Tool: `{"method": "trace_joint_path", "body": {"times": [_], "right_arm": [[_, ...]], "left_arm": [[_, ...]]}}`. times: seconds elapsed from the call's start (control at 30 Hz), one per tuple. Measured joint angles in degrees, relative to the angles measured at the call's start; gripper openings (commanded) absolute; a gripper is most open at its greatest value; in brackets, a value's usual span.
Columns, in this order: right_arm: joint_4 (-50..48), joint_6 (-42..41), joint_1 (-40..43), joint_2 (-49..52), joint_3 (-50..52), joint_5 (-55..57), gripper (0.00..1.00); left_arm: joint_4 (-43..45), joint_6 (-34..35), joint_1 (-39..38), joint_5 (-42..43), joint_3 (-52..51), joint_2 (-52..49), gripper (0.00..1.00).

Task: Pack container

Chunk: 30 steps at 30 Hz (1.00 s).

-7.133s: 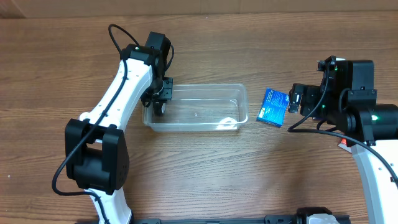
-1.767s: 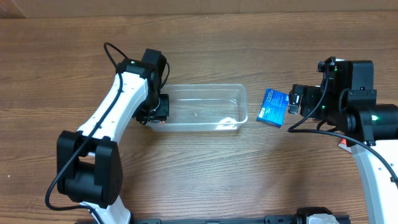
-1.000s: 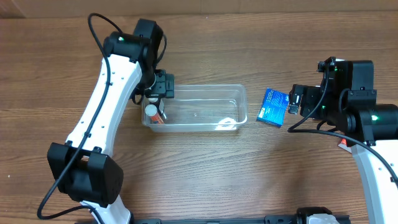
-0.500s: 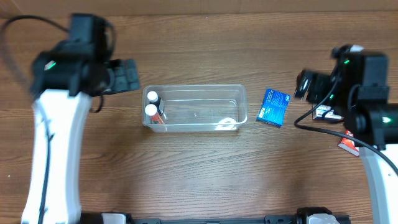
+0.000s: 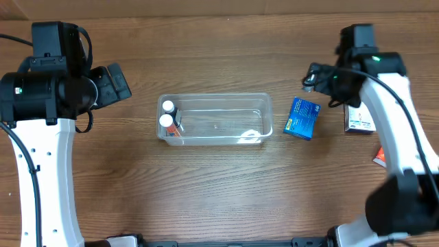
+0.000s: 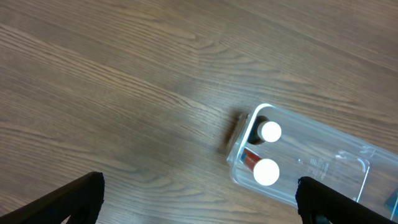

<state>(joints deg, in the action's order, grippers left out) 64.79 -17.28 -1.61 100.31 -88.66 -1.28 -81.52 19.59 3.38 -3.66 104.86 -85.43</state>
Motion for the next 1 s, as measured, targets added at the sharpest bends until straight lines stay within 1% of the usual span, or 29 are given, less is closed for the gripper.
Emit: {"method": "trace_joint_path", "body": {"times": [0.27, 0.53, 1.0], "right_arm": [[0.26, -2.29, -1.29, 6.08, 0.04, -1.99, 1.00], [0.76, -4.39, -2.56, 11.26, 0.33, -1.16, 1.00], [-1.40, -5.18, -2.56, 16.41, 3.63, -0.22, 1.00]], "left_arm": [[-0.04, 0.00, 0.00, 0.02, -0.70, -0.24, 1.00], [-0.13, 0.00, 0.00, 0.02, -0.70, -0.24, 1.00], [-0.22, 0.00, 0.00, 0.02, -0.70, -0.24, 1.00]]}}
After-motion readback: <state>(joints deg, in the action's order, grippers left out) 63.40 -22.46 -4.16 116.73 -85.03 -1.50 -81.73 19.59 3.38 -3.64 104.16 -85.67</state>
